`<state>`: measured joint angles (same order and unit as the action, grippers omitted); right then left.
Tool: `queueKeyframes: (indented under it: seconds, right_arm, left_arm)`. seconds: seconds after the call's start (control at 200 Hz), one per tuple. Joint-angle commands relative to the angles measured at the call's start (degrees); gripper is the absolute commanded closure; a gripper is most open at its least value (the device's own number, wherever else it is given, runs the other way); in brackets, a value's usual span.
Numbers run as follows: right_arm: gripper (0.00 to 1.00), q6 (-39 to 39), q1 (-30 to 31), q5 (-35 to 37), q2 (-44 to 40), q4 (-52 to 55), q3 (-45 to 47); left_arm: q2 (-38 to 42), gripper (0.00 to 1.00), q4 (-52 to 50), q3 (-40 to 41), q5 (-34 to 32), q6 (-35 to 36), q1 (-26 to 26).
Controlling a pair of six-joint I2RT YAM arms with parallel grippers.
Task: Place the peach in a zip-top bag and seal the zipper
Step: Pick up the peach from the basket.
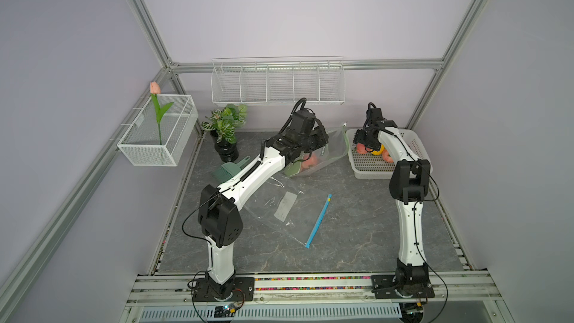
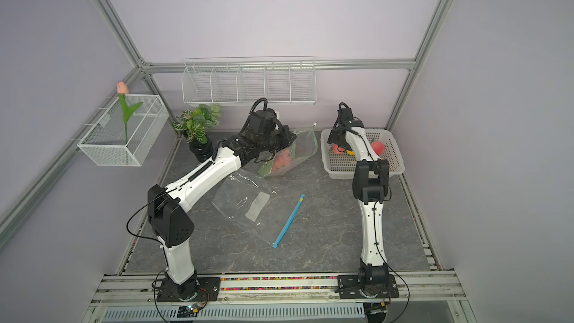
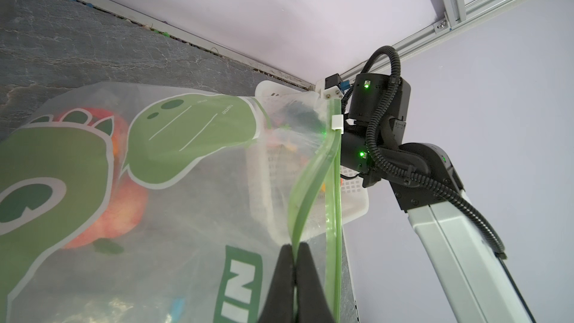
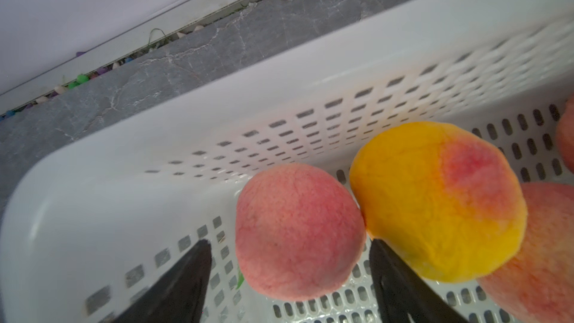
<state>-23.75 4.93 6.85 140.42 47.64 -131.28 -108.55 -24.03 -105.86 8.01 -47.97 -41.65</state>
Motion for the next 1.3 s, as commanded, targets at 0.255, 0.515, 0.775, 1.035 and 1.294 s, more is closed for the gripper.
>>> queueKeyframes:
  seconds: [0.255, 0.515, 0.775, 1.035, 1.294]
  right_arm:
    - [0.17, -0.98, -0.62, 2.16, 4.14, 3.65, -4.19]
    - [0.2, -2.17, -0.74, 2.69, 5.99, 3.36, -5.62]
    - [0.29, -2.69, -0.97, 2.72, 5.93, 2.38, -5.32]
    - [0.34, -2.62, -0.95, 0.48, -2.18, -5.03, 5.98]
    - [0.34, -3.15, -1.15, -1.78, -15.06, -13.75, 21.64]
  left_arm:
    - [0.0, 1.0, 0.13, -1.8, 0.34, -0.12, -0.28]
    - [0.08, 1.0, 0.11, -1.8, 0.34, -0.04, -0.27]
    - [-0.08, 1.0, 0.12, -1.8, 0.43, 0.04, -0.28]
    - [-0.42, 1.0, 0.29, -1.8, 0.61, 0.02, -0.27]
    - [-0.26, 1.0, 0.3, -1.64, 0.71, 0.06, -0.28]
